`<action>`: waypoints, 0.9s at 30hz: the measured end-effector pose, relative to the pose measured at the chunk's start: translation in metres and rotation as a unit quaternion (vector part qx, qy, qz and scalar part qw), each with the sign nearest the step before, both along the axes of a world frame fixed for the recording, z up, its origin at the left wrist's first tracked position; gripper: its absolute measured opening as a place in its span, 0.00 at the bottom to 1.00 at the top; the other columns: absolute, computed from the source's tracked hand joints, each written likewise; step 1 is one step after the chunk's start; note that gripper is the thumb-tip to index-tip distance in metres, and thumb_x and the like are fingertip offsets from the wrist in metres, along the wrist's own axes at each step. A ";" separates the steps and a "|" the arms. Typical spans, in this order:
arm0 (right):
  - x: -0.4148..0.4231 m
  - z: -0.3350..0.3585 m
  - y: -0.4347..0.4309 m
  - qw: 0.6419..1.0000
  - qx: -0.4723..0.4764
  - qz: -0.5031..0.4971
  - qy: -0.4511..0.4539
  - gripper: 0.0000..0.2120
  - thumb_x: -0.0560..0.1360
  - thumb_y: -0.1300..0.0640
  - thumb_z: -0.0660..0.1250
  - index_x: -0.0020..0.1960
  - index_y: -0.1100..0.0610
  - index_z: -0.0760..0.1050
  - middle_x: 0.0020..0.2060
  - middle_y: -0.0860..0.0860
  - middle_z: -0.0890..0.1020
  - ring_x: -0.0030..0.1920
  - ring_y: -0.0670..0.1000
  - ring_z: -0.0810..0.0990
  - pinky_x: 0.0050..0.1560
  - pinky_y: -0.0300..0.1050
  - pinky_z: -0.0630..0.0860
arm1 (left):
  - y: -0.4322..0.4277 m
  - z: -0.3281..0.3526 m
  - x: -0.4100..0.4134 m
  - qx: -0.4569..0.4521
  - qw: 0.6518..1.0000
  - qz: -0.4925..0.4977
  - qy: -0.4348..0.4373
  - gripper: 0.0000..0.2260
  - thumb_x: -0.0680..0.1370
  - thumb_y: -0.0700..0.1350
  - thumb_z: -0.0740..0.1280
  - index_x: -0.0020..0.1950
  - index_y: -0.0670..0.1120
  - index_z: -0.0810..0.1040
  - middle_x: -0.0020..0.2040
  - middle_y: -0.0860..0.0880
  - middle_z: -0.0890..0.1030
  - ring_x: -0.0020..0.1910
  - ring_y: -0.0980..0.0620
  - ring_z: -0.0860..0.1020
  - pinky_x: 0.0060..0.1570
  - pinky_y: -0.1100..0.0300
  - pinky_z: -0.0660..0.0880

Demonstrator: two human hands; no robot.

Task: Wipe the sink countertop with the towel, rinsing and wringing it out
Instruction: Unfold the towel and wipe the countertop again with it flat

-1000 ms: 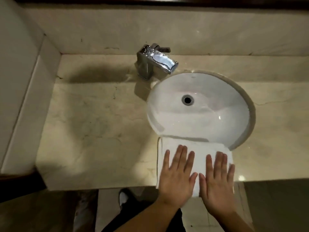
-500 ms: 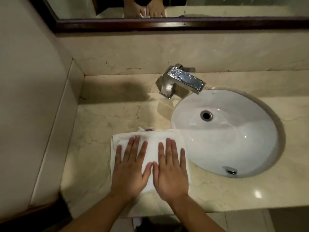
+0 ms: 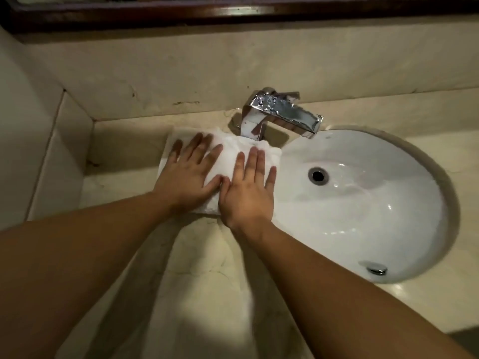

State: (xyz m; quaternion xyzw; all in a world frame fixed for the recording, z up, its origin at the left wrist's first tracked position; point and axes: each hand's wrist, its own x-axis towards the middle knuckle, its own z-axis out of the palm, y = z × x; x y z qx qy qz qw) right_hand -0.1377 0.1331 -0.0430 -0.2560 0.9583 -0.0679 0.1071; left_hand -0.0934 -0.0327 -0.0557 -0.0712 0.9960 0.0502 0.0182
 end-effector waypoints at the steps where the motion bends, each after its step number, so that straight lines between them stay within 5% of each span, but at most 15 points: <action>1: 0.002 0.001 0.000 1.000 0.000 0.000 -0.002 0.33 0.85 0.41 0.39 0.83 0.56 0.36 0.82 0.57 0.34 0.80 0.57 0.29 0.80 0.63 0.37 | 0.001 0.001 0.002 0.002 1.000 0.000 0.000 0.37 0.79 0.68 0.42 0.85 0.53 0.51 0.86 0.46 0.49 0.84 0.47 0.45 0.80 0.41 0.40; 11: 0.098 0.001 0.060 0.998 -0.035 0.056 0.019 0.32 0.85 0.42 0.41 0.84 0.57 0.41 0.83 0.59 0.41 0.82 0.57 0.36 0.81 0.62 0.40 | 0.073 0.001 0.121 0.013 0.998 0.061 0.010 0.34 0.83 0.67 0.41 0.85 0.52 0.47 0.86 0.46 0.46 0.84 0.47 0.44 0.81 0.39 0.46; 17: 0.184 -0.001 0.126 0.995 -0.072 0.066 0.006 0.32 0.85 0.44 0.48 0.84 0.58 0.48 0.83 0.58 0.48 0.83 0.55 0.39 0.80 0.62 0.44 | 0.135 0.004 0.211 0.006 0.998 0.057 0.015 0.32 0.84 0.63 0.47 0.84 0.48 0.57 0.85 0.43 0.53 0.84 0.44 0.51 0.78 0.34 0.55; 21: 0.198 -0.005 0.162 0.995 -0.063 0.072 0.008 0.31 0.84 0.44 0.54 0.83 0.58 0.56 0.83 0.57 0.54 0.83 0.56 0.47 0.79 0.61 0.50 | 0.173 0.004 0.229 -0.012 0.998 0.061 0.005 0.32 0.82 0.60 0.52 0.83 0.44 0.61 0.84 0.41 0.56 0.84 0.42 0.54 0.77 0.32 0.56; 27: 0.188 -0.005 0.197 0.994 -0.081 0.067 0.016 0.32 0.84 0.42 0.57 0.83 0.55 0.57 0.83 0.55 0.56 0.83 0.54 0.52 0.79 0.59 0.53 | 0.204 0.006 0.219 -0.021 0.998 0.065 -0.004 0.34 0.84 0.62 0.45 0.82 0.41 0.62 0.83 0.38 0.57 0.83 0.39 0.55 0.76 0.30 0.55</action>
